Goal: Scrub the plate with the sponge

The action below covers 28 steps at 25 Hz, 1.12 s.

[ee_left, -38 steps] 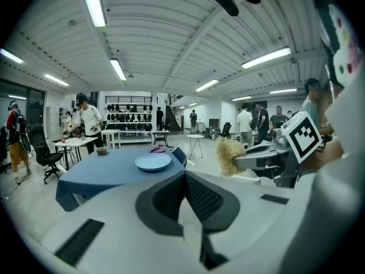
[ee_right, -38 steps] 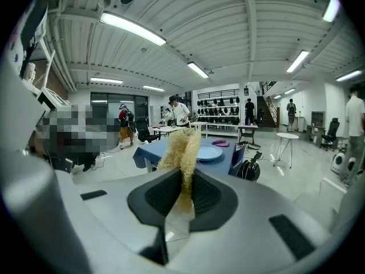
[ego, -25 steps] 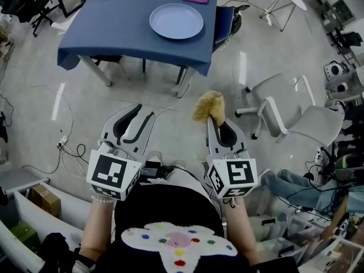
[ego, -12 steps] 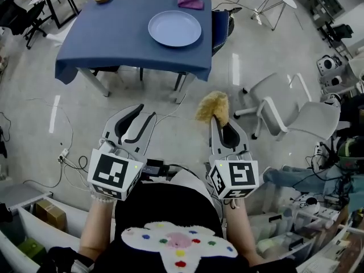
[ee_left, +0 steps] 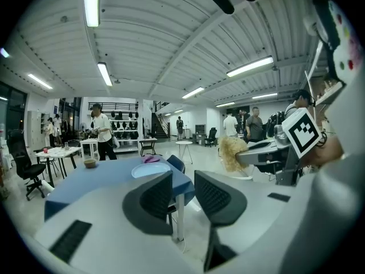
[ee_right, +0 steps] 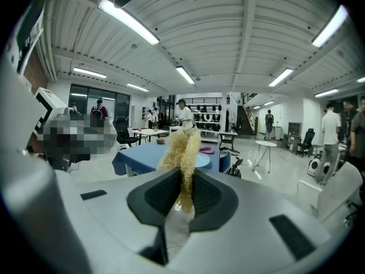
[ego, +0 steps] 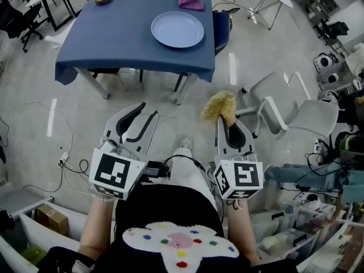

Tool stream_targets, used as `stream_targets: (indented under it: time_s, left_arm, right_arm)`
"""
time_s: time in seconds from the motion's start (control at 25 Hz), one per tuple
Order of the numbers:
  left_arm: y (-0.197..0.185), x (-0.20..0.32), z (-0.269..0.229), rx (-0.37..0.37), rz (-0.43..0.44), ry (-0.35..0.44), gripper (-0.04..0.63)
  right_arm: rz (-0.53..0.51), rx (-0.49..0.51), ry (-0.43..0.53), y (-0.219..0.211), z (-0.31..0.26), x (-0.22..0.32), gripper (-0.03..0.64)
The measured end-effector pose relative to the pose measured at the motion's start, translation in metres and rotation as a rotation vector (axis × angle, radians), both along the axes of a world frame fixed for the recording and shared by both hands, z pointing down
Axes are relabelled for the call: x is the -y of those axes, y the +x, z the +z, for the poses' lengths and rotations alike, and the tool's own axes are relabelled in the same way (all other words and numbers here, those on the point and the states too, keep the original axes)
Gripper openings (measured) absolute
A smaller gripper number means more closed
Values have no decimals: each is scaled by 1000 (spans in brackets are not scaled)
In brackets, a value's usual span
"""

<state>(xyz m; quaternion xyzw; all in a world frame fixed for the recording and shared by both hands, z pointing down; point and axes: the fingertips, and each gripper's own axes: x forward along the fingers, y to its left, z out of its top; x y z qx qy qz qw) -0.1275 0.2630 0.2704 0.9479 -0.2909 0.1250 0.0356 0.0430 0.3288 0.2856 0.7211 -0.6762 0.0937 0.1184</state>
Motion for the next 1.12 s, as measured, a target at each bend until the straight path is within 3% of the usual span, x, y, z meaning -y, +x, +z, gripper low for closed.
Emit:
stream_targets:
  time_s: [0.44, 0.92, 1.12]
  left_arm:
    - [17, 36, 2, -3, -40, 15, 120]
    - [58, 128, 11, 4, -145, 4, 120]
    - [78, 172, 22, -4, -213, -44, 120]
  right_arm:
    - [-42, 11, 5, 18, 9, 47, 46]
    - [-153, 32, 0, 64, 22, 159, 46]
    - [-201, 41, -10, 88, 24, 208, 46]
